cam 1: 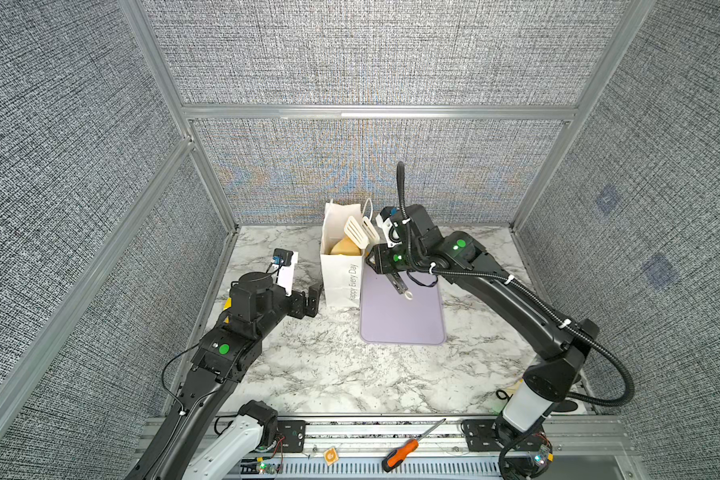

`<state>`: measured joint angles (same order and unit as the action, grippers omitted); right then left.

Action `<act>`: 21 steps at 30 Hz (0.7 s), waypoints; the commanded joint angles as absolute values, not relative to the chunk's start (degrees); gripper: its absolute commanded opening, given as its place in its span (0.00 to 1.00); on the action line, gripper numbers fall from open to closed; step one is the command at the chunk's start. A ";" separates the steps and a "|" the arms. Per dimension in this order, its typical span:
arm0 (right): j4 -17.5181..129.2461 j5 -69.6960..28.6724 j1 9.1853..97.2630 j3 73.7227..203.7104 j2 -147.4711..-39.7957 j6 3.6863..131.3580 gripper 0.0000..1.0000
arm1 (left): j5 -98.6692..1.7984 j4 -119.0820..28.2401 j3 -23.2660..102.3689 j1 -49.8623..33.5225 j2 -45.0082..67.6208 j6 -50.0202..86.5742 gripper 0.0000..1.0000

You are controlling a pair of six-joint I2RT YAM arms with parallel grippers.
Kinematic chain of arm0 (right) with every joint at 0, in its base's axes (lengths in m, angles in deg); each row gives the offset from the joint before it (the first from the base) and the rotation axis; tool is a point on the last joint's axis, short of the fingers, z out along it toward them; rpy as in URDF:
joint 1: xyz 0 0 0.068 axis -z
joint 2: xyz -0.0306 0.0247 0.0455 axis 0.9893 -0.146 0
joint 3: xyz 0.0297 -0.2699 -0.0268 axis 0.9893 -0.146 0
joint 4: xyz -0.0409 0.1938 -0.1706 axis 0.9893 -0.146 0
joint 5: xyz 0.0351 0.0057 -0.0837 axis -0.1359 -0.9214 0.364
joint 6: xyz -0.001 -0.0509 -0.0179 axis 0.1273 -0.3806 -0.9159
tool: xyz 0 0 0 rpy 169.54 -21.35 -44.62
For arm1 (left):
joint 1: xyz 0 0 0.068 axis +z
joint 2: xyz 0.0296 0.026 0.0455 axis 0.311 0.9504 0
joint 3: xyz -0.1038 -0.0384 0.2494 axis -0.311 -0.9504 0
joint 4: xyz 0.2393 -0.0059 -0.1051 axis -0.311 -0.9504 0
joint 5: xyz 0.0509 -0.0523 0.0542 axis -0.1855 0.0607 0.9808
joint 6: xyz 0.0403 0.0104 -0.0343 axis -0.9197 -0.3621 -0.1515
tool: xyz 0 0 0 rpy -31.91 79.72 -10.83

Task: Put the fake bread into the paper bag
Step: 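Lower the orange croissant into the bag and open the tongs, then draw the open tongs back from the bag toward the yellow puff bun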

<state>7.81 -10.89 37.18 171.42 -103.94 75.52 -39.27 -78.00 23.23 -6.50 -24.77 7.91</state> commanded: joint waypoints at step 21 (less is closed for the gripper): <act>5.46 -7.45 35.20 166.76 -93.09 72.27 0.44 | -44.97 -77.59 23.09 -6.57 -24.48 8.22 0.99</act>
